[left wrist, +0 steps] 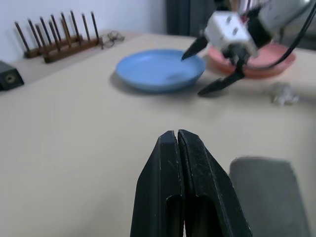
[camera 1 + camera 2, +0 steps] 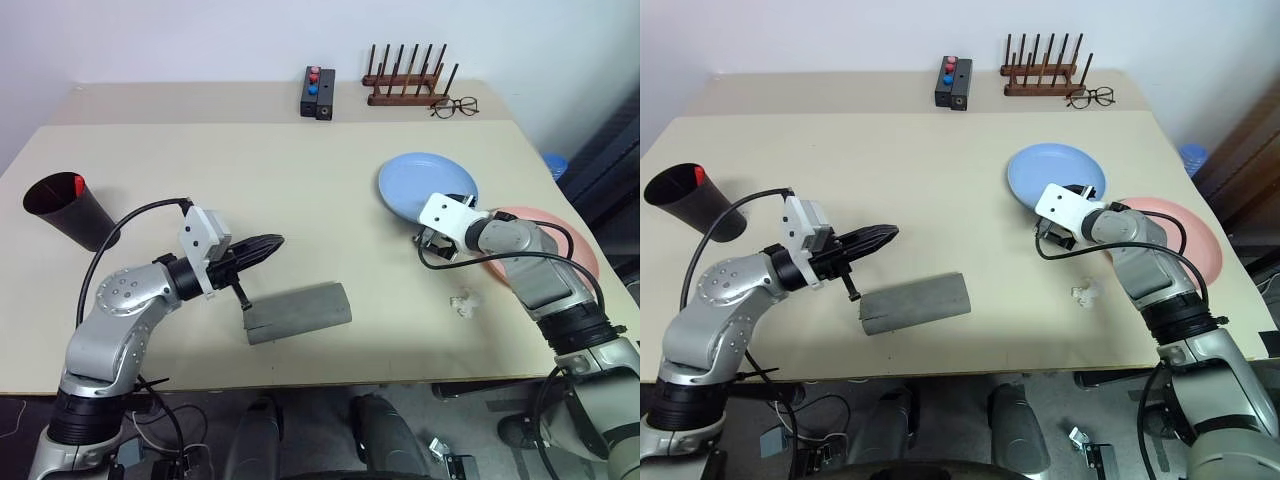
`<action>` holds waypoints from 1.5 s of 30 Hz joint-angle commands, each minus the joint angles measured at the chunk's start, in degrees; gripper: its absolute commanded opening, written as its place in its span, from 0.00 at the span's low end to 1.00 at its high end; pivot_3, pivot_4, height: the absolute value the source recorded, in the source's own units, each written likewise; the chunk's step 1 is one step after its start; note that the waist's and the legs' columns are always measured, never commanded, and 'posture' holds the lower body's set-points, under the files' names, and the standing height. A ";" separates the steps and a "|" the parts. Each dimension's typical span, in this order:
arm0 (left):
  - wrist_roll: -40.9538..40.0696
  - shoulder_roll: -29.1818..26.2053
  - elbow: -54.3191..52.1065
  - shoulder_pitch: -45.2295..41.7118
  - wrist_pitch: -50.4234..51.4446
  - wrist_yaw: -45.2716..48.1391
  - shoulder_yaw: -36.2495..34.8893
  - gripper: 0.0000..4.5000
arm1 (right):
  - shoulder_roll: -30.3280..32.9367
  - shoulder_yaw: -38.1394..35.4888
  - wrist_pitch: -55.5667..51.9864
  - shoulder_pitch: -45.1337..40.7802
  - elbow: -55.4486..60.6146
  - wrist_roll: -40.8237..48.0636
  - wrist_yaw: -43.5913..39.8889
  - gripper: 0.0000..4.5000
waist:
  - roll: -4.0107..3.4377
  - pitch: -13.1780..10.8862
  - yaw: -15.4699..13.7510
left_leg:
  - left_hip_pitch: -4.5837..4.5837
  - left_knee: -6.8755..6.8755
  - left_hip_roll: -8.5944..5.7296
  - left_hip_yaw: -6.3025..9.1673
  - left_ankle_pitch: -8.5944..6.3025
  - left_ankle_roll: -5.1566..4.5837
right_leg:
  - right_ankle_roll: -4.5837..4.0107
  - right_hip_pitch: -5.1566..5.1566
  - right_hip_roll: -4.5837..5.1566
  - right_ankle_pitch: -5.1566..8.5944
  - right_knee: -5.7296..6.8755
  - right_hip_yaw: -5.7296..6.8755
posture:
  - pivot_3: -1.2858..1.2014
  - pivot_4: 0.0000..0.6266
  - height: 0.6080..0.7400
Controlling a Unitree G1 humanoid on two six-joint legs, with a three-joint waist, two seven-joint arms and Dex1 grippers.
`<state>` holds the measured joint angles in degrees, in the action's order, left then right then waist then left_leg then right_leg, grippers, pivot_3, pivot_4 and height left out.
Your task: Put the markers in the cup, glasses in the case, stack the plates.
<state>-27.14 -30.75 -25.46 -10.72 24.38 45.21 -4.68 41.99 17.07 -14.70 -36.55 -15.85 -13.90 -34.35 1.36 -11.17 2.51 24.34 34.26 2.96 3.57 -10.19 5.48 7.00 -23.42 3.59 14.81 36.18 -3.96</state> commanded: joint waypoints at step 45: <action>-2.06 0.81 2.83 -7.75 3.57 -1.24 4.07 0.00 | 19.19 -40.47 -12.01 40.82 37.97 21.62 -25.92 0.63 | -0.21 0.04 -0.14 | -0.18 0.11 -0.02 -0.04 -0.02 -0.02 | -0.01 0.18 -0.01 0.01 -0.01 -0.11 | 0.52 0.24 0.99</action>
<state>-27.33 -29.29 -19.97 -17.89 27.18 43.62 0.88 61.63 -22.20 -25.16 4.33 19.38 4.65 -59.03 1.15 -11.13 2.37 24.17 34.35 2.94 3.53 -10.21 5.45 7.00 -23.23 3.58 14.83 36.17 -4.07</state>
